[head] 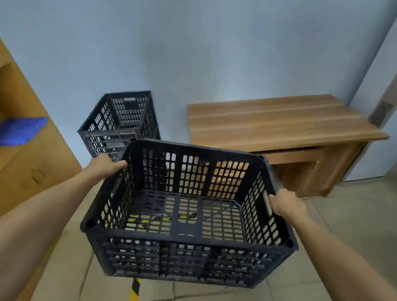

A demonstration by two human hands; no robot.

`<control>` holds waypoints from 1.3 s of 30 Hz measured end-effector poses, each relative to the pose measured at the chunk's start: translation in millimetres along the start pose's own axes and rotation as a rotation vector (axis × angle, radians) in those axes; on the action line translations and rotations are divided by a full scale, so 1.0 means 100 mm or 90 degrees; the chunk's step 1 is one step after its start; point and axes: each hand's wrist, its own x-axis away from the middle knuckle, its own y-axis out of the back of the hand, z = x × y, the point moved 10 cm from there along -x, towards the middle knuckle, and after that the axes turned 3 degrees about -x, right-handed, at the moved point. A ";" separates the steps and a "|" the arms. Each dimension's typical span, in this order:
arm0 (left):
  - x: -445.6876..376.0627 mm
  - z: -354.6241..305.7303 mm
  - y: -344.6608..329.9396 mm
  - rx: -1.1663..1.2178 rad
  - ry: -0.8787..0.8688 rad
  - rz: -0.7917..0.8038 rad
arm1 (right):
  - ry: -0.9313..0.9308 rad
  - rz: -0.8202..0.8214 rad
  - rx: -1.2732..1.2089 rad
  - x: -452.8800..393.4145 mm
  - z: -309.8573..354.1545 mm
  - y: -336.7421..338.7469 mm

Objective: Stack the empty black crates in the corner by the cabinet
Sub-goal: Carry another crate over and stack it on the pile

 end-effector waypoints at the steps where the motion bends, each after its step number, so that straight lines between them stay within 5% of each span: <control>1: -0.09 0.03 0.10 0.004 0.016 -0.006 | 0.010 -0.021 -0.001 -0.10 0.13 0.09; 21: -2.18 0.05 2.43 0.084 -0.009 -0.165 | 0.222 -0.235 -0.082 -1.46 3.31 1.50; 28: -3.00 0.14 2.74 0.100 0.038 -0.194 | 0.212 -0.215 -0.218 -2.19 4.11 1.37; 39: -4.33 0.60 2.86 0.037 0.166 -0.165 | 0.326 -0.147 -0.227 -3.59 5.83 1.47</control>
